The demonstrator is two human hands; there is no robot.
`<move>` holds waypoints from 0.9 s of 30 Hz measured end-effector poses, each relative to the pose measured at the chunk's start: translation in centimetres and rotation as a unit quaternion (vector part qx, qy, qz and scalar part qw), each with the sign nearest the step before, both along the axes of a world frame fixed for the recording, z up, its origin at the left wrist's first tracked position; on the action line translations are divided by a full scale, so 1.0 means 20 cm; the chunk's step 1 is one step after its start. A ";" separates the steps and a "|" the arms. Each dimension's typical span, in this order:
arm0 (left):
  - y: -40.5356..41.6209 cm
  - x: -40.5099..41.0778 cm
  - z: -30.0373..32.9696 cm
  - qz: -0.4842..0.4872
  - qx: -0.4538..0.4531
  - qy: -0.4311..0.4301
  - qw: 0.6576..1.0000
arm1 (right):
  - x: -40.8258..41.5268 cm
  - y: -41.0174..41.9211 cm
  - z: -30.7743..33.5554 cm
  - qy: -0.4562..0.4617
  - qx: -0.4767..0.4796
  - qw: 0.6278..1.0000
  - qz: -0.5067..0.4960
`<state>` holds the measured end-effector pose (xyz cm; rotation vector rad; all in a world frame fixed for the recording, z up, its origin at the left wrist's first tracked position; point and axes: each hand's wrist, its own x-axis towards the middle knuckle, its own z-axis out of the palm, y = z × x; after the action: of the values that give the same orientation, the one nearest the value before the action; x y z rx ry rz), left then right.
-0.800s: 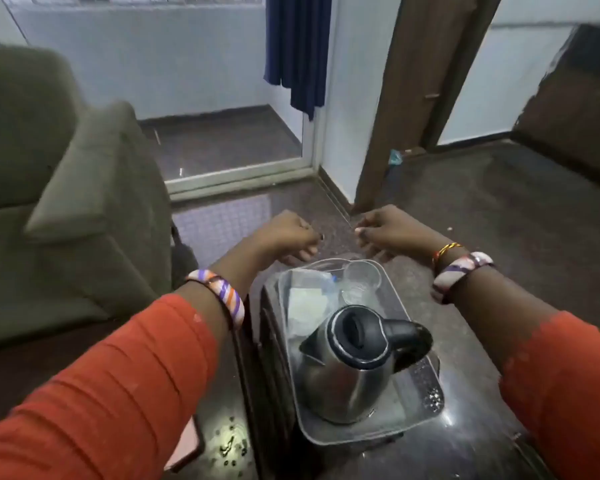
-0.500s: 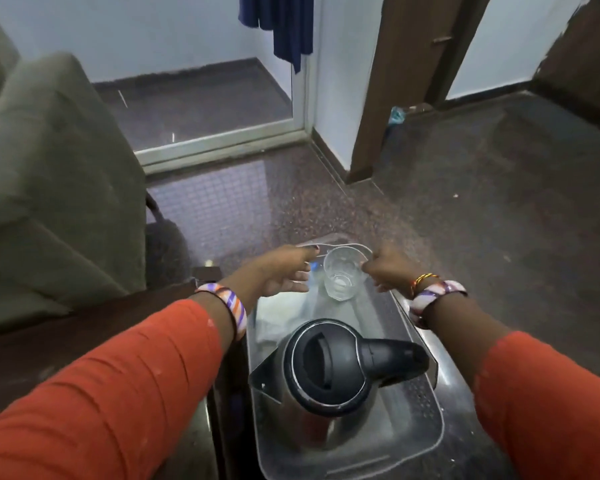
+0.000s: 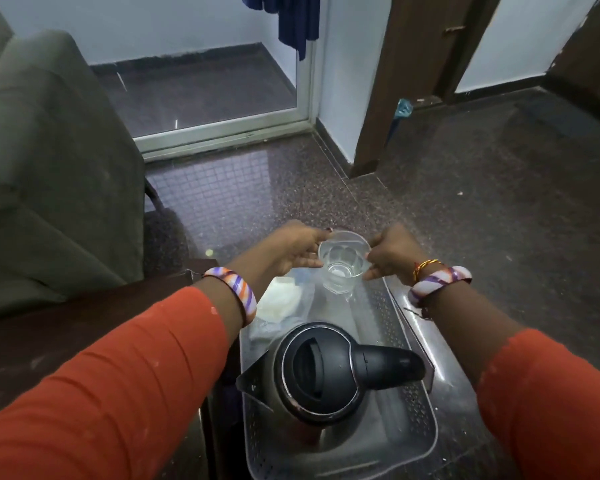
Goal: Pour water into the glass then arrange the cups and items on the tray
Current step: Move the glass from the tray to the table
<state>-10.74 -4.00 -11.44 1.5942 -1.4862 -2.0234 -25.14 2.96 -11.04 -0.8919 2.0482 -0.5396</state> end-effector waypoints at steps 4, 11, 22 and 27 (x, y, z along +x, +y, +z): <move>-0.02 0.19 0.27 0.032 -0.111 -0.025 0.993 | 0.14 -0.08 0.30 0.021 -0.043 0.997 0.067; -0.01 0.84 0.60 0.147 -0.227 -0.076 0.960 | 0.74 -0.27 0.60 -0.019 -0.081 0.979 0.184; 0.12 1.96 0.13 0.289 -0.151 -0.221 0.919 | 1.95 -0.38 0.07 -0.019 -0.012 0.957 0.291; 0.14 2.19 -0.24 0.313 -0.088 -0.219 0.920 | 2.22 -0.35 -0.31 0.006 0.014 0.972 0.236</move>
<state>33.10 -1.26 -16.23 2.1716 -1.0159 -1.2033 19.28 -4.01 -17.22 -1.3152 1.7611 -0.2439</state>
